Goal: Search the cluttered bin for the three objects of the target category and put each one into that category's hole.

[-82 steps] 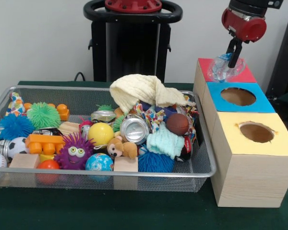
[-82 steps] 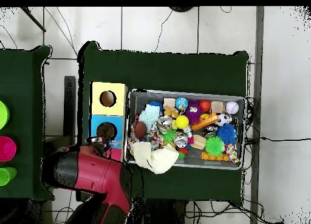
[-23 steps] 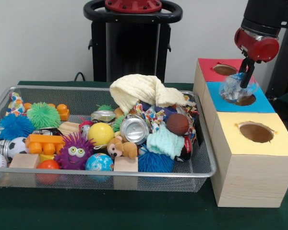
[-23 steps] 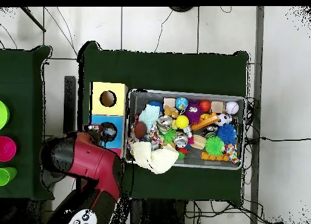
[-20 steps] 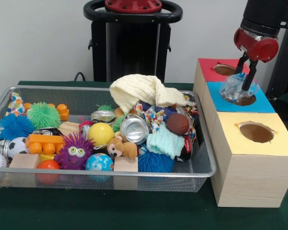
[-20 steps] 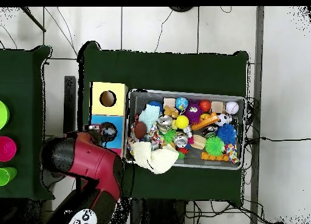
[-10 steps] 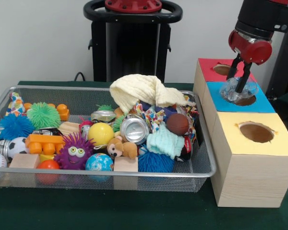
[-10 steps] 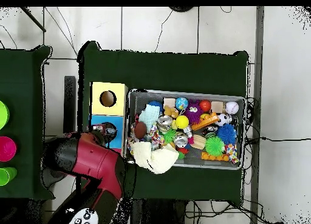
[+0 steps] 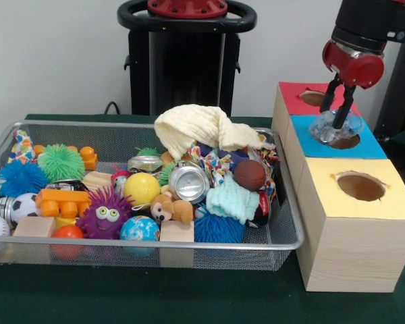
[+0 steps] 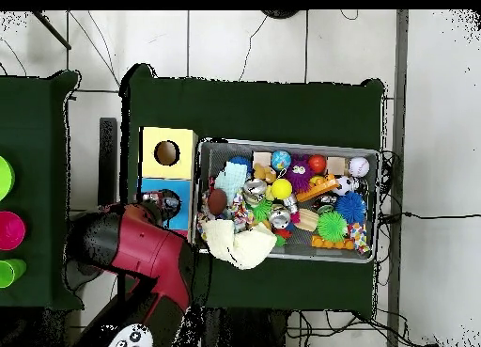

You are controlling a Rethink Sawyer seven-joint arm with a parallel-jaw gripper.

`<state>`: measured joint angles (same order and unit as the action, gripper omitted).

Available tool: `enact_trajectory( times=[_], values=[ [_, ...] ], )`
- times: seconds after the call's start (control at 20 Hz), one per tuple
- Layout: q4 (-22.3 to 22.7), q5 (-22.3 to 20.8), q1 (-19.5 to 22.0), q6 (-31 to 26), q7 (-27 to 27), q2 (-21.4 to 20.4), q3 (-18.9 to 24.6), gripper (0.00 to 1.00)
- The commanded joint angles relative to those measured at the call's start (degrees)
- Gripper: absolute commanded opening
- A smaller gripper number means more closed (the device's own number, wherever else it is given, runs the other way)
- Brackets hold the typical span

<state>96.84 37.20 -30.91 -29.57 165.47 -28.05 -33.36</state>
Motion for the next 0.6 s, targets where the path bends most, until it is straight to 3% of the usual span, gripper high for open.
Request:
enact_trajectory(
  times=[0.05, 0.4, 0.6],
  values=[
    [1.54, 2.36, 2.29, -3.43, 12.25, -1.56, 4.26, 1.00],
    [4.56, 1.45, 3.78, -3.50, 9.09, -5.78, 4.35, 1.00],
    [3.67, 1.19, 4.01, -3.75, 9.37, -5.44, 4.98, 1.00]
  ],
)
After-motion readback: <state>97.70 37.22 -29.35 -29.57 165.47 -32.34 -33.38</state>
